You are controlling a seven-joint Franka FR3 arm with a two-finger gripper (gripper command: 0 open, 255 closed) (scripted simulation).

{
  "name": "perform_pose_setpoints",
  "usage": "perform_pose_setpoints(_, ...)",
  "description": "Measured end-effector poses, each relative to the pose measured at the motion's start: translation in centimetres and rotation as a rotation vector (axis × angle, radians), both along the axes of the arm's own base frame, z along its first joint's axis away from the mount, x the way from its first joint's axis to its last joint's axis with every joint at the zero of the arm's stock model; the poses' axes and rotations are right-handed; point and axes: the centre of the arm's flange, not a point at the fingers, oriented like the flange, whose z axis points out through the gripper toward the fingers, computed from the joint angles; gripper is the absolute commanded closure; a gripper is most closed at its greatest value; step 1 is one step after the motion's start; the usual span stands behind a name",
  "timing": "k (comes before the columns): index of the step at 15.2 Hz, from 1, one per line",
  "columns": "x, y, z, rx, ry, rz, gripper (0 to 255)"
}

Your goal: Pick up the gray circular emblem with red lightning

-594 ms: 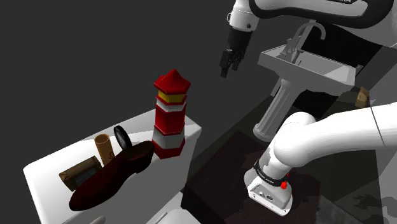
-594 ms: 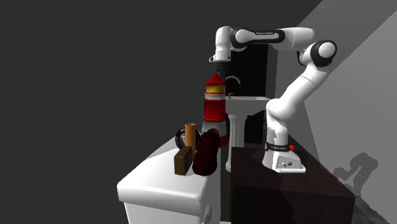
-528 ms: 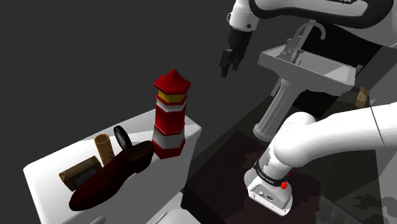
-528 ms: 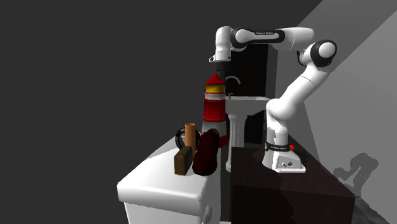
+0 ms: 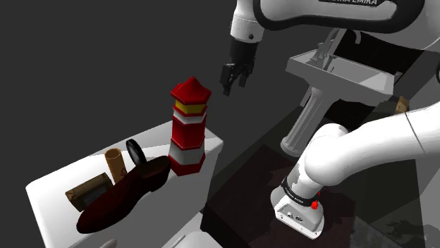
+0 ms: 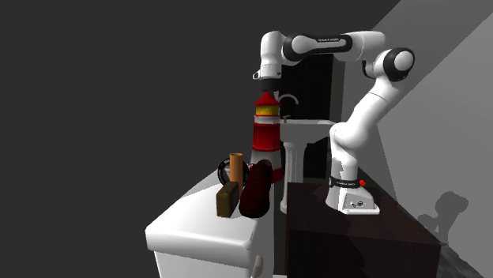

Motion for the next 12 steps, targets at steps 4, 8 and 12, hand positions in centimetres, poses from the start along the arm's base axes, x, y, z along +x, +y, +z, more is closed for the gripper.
perform_pose_setpoints(4,1.5,5.0,-0.9,0.008,0.003,-0.012,0)
perform_pose_setpoints(8,2.7,9.6,-2.4,0.015,0.006,-0.024,0)
perform_pose_setpoints(12,4.4,14.7,-3.6,0.023,0.007,-0.034,0)
